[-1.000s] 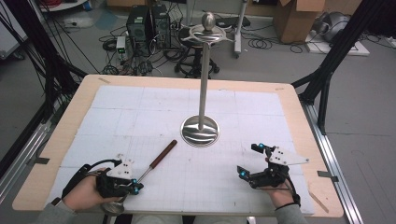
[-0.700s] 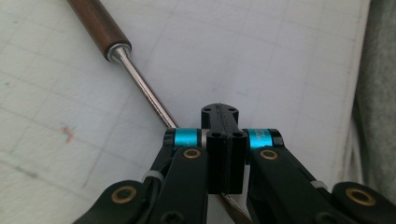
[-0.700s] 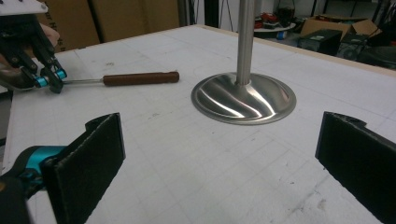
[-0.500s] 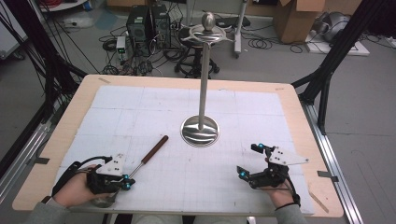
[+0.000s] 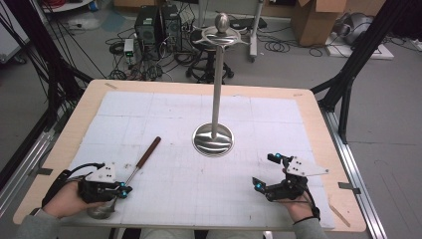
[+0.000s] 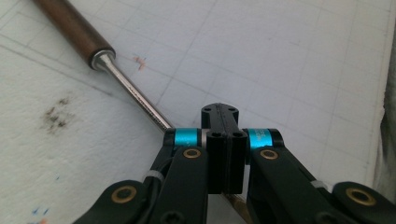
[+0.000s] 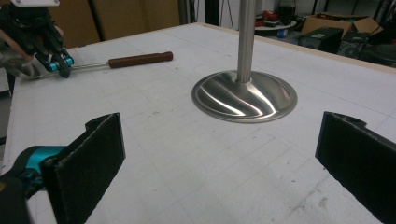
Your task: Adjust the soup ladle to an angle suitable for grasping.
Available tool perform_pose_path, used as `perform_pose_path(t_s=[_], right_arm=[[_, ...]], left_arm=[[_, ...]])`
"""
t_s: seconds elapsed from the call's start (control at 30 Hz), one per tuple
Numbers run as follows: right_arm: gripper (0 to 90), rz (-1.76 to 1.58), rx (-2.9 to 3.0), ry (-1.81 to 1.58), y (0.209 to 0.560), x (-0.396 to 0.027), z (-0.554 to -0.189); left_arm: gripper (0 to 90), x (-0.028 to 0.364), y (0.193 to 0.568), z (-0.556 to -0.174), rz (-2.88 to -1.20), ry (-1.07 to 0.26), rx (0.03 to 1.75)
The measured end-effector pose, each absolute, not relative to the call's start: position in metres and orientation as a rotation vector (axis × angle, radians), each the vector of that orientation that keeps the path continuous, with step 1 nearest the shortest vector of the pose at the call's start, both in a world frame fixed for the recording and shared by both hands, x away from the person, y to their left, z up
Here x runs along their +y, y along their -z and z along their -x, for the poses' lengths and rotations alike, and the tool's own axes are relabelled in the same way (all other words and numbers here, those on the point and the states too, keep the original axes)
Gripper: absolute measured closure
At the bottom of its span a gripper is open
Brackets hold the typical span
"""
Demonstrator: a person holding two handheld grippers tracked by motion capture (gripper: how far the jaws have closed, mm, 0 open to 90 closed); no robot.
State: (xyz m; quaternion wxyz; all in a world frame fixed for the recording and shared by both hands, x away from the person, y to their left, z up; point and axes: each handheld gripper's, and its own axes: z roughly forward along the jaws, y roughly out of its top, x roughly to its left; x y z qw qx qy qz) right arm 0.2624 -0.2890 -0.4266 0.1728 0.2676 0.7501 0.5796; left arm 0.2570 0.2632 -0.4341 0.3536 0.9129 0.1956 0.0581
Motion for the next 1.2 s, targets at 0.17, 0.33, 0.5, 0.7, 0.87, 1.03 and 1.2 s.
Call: perform_pose_path(t_s=[0.17,0.33,0.5,0.7,0.87,1.03,1.2], right_arm=[[0.3,-0.759,2.130,-1.643,0.427,-0.289,-0.262],[0.3,-0.759,2.137,-1.639,0.427,-0.288,-0.263],[0.3,-0.765,2.140,-1.638,0.427,-0.288,-0.262],[0.3,-0.761,2.142,-1.635,0.428,-0.288,-0.263],[0.3,-0.760,2.144,-1.632,0.427,-0.288,-0.262],[0.3,-0.765,2.146,-1.634,0.428,-0.287,-0.262],[0.3,-0.762,2.144,-1.633,0.428,-0.287,-0.262]], left_arm=[[89.7,0.265,0.434,-0.259,-2.351,-0.129,0.547],[89.6,0.267,0.430,-0.262,-2.285,-0.140,0.627],[89.6,0.275,0.424,-0.267,-2.174,-0.228,0.724],[89.5,0.274,0.436,-0.278,-2.186,-0.238,0.875],[89.5,0.269,0.438,-0.285,-2.182,-0.233,0.942],[87.0,0.266,0.438,-0.291,-2.153,-0.229,0.998],[89.5,0.268,0.440,-0.301,-2.128,-0.253,1.030]])
